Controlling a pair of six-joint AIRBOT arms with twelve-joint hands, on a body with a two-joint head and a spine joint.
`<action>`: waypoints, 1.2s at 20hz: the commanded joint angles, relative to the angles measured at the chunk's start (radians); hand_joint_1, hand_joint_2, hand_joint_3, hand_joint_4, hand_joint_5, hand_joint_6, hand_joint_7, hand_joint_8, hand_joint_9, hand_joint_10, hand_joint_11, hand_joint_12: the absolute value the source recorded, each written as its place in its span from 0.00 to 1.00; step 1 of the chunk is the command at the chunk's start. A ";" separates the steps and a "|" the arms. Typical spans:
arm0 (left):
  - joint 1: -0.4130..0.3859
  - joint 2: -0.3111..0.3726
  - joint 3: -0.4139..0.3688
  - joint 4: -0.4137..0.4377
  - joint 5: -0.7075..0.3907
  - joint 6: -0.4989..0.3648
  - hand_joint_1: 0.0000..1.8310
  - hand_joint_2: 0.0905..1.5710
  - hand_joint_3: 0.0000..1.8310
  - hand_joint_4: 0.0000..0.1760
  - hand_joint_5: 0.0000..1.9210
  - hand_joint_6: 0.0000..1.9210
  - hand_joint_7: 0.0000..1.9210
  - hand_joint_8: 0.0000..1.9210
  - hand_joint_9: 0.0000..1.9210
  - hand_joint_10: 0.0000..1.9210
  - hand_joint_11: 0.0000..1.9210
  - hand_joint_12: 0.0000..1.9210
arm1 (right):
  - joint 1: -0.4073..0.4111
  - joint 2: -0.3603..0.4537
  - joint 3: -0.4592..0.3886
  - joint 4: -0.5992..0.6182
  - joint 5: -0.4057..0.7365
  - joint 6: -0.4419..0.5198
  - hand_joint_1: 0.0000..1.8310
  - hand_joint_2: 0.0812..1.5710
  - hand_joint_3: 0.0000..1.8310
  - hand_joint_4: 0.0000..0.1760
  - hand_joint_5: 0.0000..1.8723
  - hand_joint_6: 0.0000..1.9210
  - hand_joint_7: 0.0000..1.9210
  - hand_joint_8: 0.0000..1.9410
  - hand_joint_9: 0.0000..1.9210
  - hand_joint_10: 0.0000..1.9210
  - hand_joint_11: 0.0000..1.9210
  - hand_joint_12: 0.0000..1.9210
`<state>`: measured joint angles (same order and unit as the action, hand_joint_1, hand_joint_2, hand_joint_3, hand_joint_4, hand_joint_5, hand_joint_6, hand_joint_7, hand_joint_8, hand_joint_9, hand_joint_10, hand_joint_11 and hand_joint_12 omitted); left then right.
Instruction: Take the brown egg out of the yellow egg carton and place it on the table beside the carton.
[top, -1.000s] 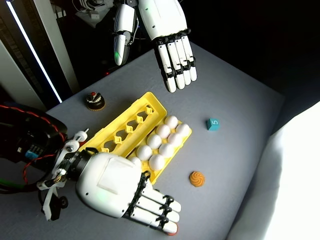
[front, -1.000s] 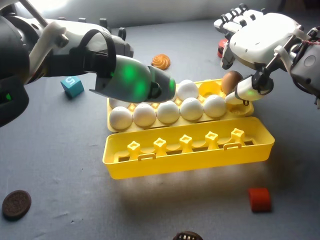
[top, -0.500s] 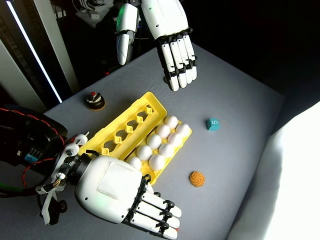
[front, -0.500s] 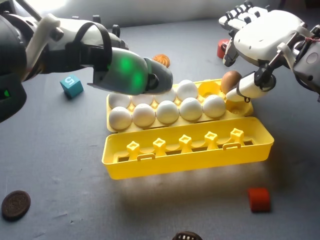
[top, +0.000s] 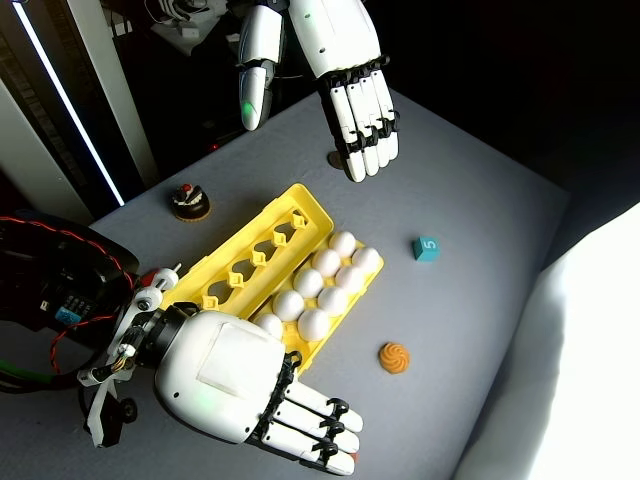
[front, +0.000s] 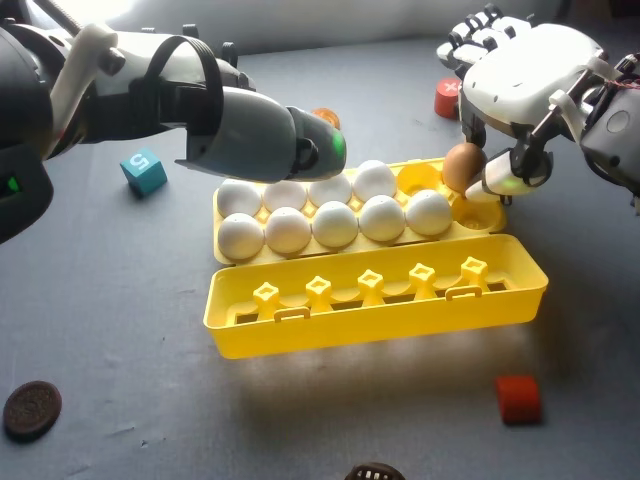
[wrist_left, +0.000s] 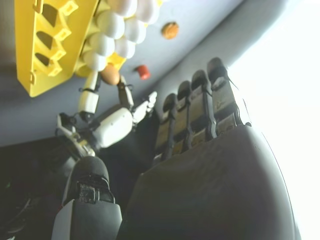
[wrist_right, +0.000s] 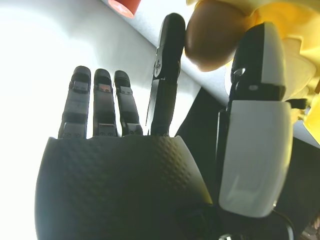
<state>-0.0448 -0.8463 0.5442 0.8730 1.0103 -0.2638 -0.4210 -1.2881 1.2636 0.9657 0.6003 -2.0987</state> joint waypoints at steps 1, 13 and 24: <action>-0.005 -0.004 0.000 0.070 -0.030 -0.006 0.00 0.72 0.00 0.00 0.03 0.00 0.03 0.01 0.02 0.00 0.01 0.02 | 0.006 0.004 0.004 -0.041 0.080 0.004 0.58 0.65 0.00 1.00 0.60 0.40 0.11 0.00 0.00 0.00 0.00 0.00; 0.000 -0.004 -0.021 0.001 0.004 -0.007 0.00 0.72 0.00 0.00 0.04 0.00 0.03 0.00 0.03 0.00 0.00 0.08 | 0.060 0.031 -0.034 -0.041 0.087 0.007 0.58 0.65 0.00 1.00 0.60 0.40 0.13 0.00 0.00 0.00 0.00 0.00; 0.006 -0.003 -0.025 -0.011 0.013 -0.024 0.00 0.72 0.00 0.00 0.03 0.00 0.02 0.00 0.01 0.00 0.00 0.02 | 0.042 0.126 -0.068 -0.041 0.087 0.007 0.58 0.65 0.00 1.00 0.59 0.40 0.14 0.00 0.00 0.00 0.00 0.00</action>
<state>-0.0322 -0.8463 0.5220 0.7937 1.0546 -0.2832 -0.3847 -1.1698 1.1961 0.9646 0.6048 -2.0945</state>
